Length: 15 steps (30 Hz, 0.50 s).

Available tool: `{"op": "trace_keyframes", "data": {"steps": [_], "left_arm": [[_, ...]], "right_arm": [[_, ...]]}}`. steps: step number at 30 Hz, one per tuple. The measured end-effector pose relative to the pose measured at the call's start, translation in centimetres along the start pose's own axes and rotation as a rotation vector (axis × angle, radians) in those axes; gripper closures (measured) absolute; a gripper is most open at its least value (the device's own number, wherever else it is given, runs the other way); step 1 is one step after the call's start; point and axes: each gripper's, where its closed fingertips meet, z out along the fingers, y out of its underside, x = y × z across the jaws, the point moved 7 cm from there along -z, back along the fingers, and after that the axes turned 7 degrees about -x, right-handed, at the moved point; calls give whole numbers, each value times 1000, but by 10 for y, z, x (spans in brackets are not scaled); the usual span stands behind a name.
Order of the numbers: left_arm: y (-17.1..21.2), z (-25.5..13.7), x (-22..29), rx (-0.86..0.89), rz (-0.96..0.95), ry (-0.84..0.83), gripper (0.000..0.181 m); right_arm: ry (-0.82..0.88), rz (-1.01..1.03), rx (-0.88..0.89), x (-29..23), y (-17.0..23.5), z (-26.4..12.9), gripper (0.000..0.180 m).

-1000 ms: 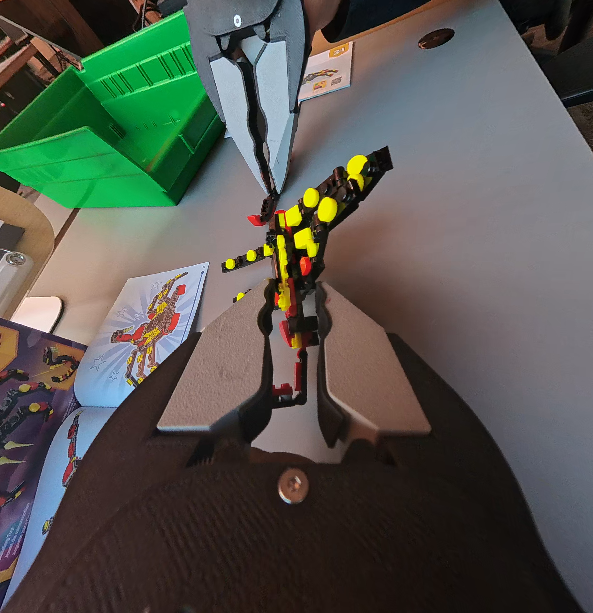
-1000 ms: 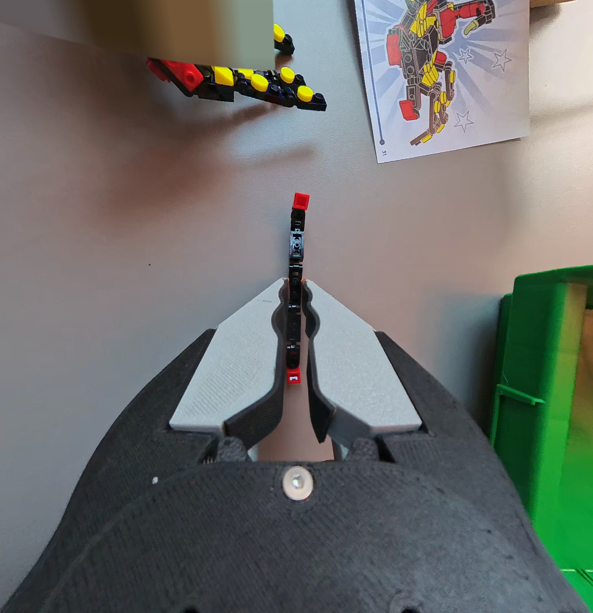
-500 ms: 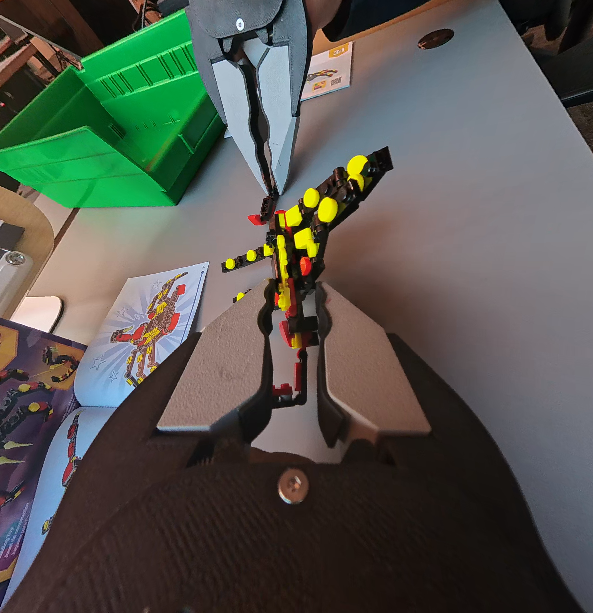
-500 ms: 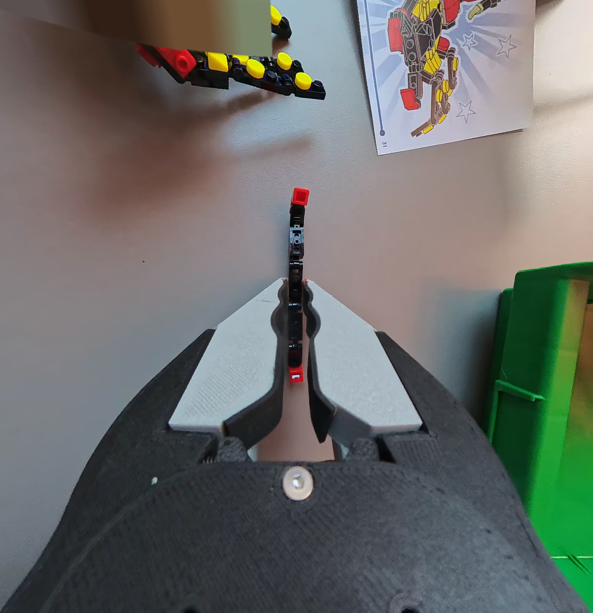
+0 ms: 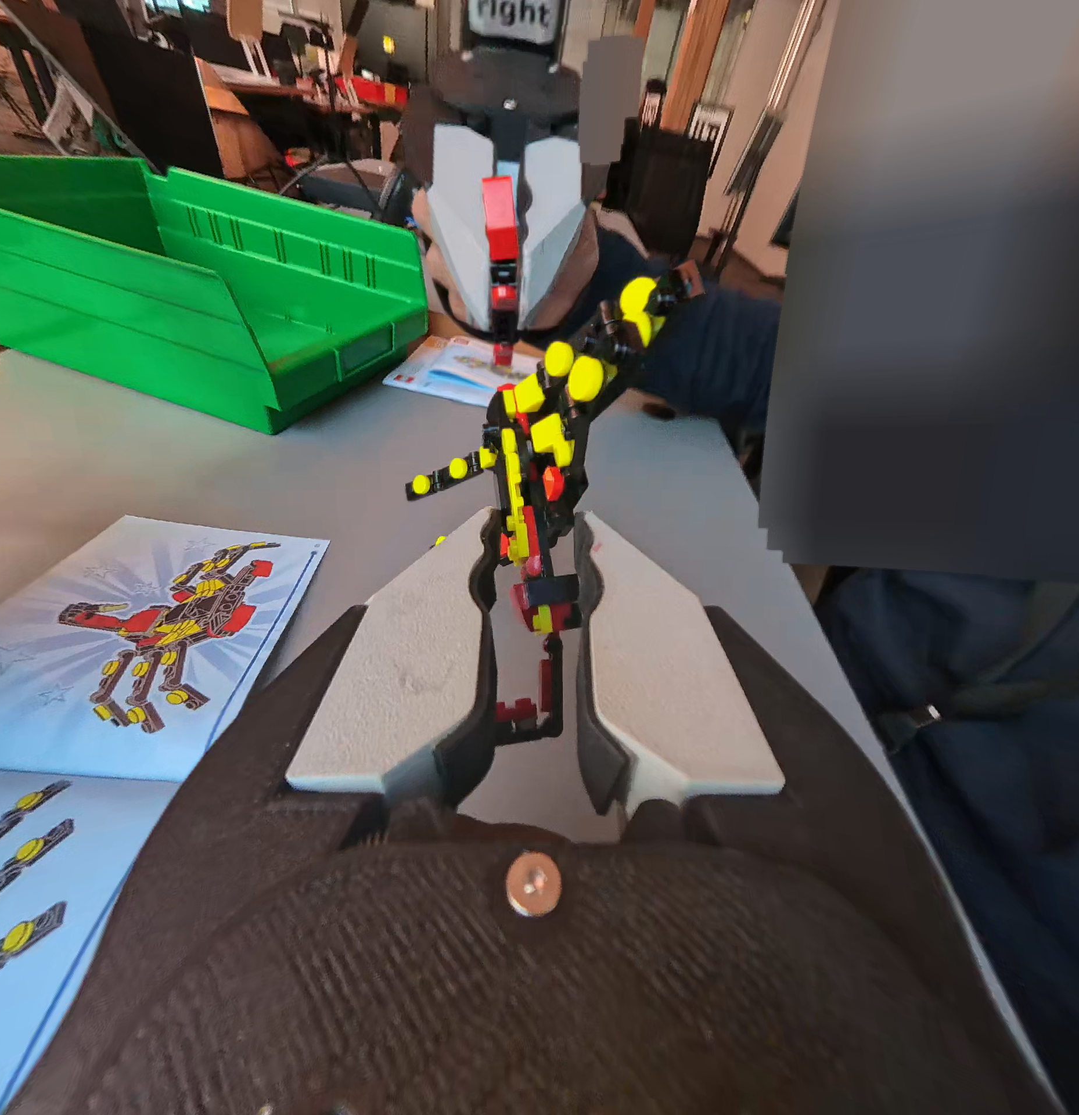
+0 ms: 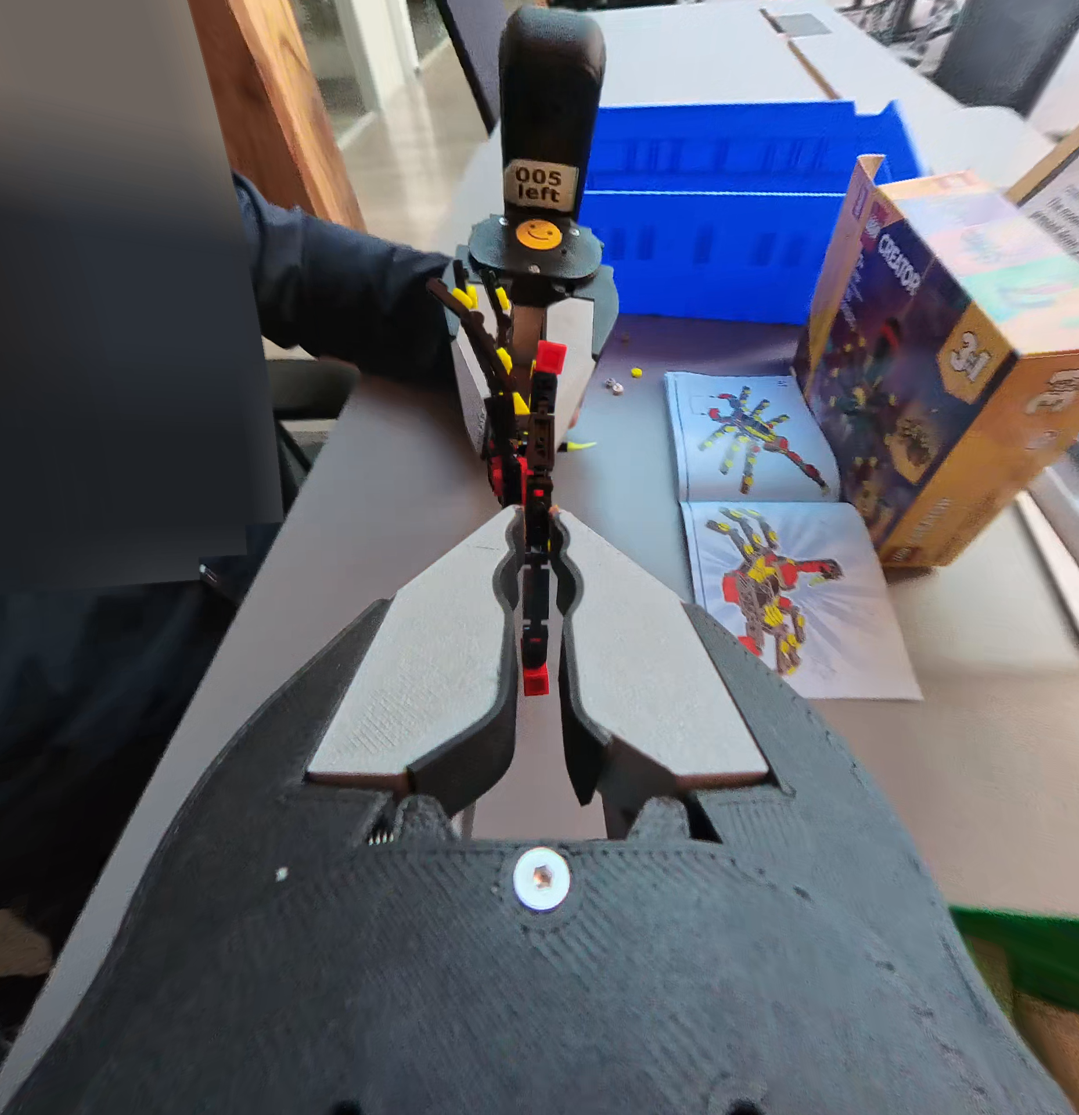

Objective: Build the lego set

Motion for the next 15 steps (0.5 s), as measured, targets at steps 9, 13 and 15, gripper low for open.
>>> {"op": "trace_keyframes", "data": {"steps": [9,13,15], "left_arm": [[0,-9,-9,103,-142,80,160],[-2,-12,-12,179,-207,121,160],[-3,-12,-13,203,-227,137,160]], "right_arm": [[-269,190,48,27,-27,17,176],[-391,252,57,32,-36,25,176],[-397,261,31,33,-33,30,176]]}}
